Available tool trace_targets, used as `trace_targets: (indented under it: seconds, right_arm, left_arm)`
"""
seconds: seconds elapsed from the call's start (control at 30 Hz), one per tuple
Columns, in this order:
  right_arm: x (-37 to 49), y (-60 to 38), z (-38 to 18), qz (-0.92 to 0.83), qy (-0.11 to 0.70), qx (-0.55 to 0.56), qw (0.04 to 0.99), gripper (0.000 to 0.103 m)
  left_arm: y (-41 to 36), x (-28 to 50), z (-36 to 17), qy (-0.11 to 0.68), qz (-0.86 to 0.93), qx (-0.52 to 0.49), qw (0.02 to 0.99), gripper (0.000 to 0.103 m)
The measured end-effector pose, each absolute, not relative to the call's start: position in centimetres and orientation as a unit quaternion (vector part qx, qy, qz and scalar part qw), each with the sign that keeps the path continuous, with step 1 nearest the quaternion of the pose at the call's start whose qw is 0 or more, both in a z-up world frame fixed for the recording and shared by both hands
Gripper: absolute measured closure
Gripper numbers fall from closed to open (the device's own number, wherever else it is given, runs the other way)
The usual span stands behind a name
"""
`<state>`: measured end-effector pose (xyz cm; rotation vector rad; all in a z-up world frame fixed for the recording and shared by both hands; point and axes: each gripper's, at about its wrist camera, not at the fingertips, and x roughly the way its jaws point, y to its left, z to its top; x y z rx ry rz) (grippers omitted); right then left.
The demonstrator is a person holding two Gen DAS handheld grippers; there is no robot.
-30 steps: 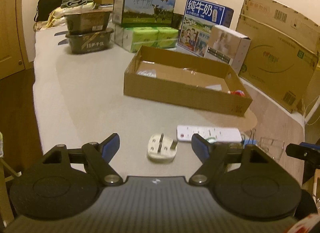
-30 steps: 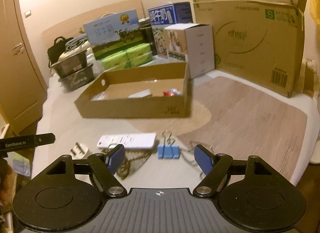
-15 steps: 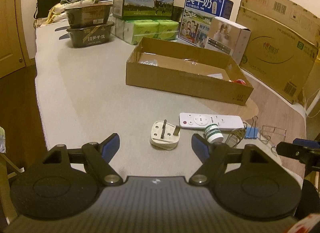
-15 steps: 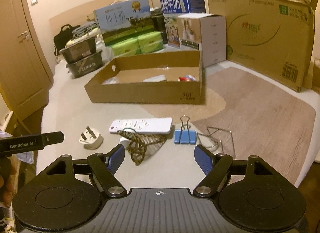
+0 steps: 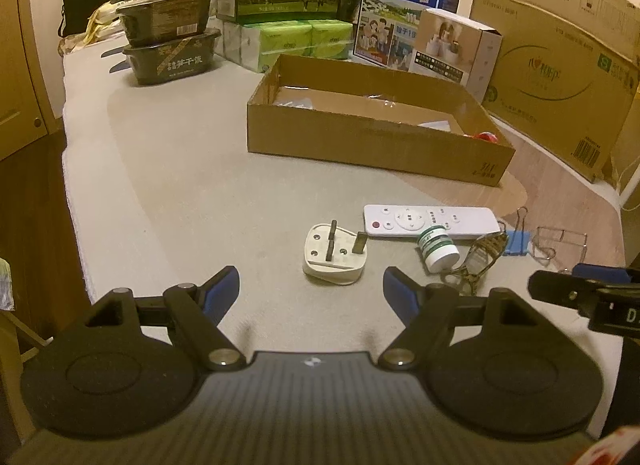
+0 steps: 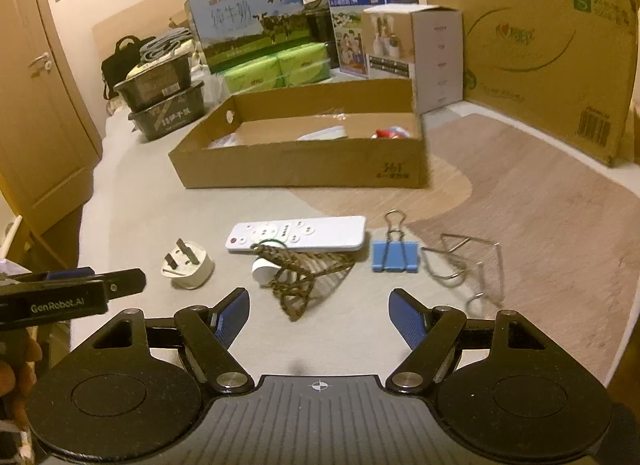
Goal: Organize rigid objects
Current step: 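Move both tools back toward the remaining items in front of the tray, then close the right tool on the coiled wire holder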
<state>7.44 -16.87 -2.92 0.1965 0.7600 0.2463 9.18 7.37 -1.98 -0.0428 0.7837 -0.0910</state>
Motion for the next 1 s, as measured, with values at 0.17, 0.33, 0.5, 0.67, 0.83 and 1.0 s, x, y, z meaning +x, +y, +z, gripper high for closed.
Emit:
trace_targets:
  seconds: [0.17, 0.33, 0.5, 0.67, 0.83, 1.0]
  right_arm:
    - [8.5, -15.5, -3.7, 0.123, 0.38, 0.11, 0.91, 0.027]
    - [9.8, -14.6, -4.1, 0.114, 0.386, 0.124, 0.907, 0.027]
    - [11.0, -14.0, -4.5, 0.103, 0.386, 0.133, 0.907, 0.027]
    - [12.1, -13.8, -4.7, 0.087, 0.383, 0.138, 0.909, 0.027]
    - [12.7, -13.5, -5.2, 0.077, 0.386, 0.139, 0.909, 0.027]
    - [12.7, -13.6, -5.7, 0.067, 0.381, 0.142, 0.911, 0.04]
  left_arm:
    - [7.6, 9.9, -2.3, 0.383, -0.048, -0.021, 0.922, 0.026]
    - [8.0, 10.5, -2.9, 0.385, -0.051, -0.026, 0.921, 0.026]
    - [8.6, 11.1, -3.5, 0.388, -0.054, -0.032, 0.92, 0.026]
    - [9.3, 11.6, -4.0, 0.389, -0.054, -0.037, 0.919, 0.026]
    - [9.7, 11.9, -4.4, 0.391, -0.056, -0.039, 0.918, 0.026]
    - [9.7, 12.1, -4.8, 0.394, -0.062, -0.037, 0.916, 0.026]
